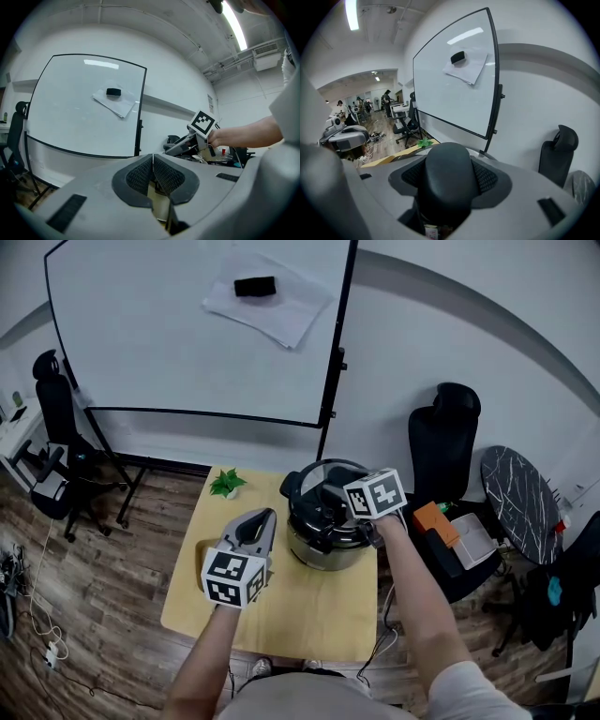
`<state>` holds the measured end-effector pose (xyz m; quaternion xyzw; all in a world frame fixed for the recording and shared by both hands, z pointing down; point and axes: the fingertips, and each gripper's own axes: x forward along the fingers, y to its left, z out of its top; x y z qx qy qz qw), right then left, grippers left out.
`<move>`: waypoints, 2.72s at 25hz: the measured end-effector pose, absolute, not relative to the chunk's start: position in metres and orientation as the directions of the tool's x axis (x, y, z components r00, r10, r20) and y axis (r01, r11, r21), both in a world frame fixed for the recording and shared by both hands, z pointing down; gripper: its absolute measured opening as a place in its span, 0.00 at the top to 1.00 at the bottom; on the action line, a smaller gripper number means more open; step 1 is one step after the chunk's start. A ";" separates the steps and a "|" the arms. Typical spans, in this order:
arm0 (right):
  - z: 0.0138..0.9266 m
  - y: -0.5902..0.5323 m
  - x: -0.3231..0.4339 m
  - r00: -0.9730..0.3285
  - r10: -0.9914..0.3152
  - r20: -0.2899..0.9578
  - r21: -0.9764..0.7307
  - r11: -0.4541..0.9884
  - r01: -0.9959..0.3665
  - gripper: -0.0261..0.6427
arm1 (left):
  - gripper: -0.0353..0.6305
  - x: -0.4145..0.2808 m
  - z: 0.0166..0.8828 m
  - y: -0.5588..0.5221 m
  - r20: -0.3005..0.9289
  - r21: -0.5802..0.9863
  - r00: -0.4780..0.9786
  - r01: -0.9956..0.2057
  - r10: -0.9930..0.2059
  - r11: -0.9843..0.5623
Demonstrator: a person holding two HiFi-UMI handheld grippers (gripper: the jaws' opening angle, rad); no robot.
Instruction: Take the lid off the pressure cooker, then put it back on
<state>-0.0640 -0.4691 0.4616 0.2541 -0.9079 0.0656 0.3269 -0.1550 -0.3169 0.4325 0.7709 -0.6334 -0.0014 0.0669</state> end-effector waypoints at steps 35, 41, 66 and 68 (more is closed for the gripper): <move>0.467 -0.453 -0.074 -0.757 0.017 0.653 0.006 1.000 0.027 0.55 | 0.92 -0.132 0.420 -0.330 0.106 0.051 0.115 -0.993 -0.988 -0.110; 0.466 -0.452 -0.075 -0.765 0.047 0.642 -0.001 0.998 0.061 0.55 | 0.92 -0.129 0.417 -0.331 0.108 0.046 0.109 -0.993 -0.988 -0.105; 0.352 -0.435 -0.010 -0.868 -0.468 0.165 0.163 0.881 -0.444 0.75 | 0.92 -0.115 0.382 -0.339 0.017 0.057 0.217 -0.975 -0.976 -0.216; 0.350 -0.428 0.001 -0.841 -0.525 0.126 0.149 0.849 -0.507 0.81 | 0.92 -0.113 0.380 -0.338 0.013 0.060 0.227 -0.972 -0.974 -0.226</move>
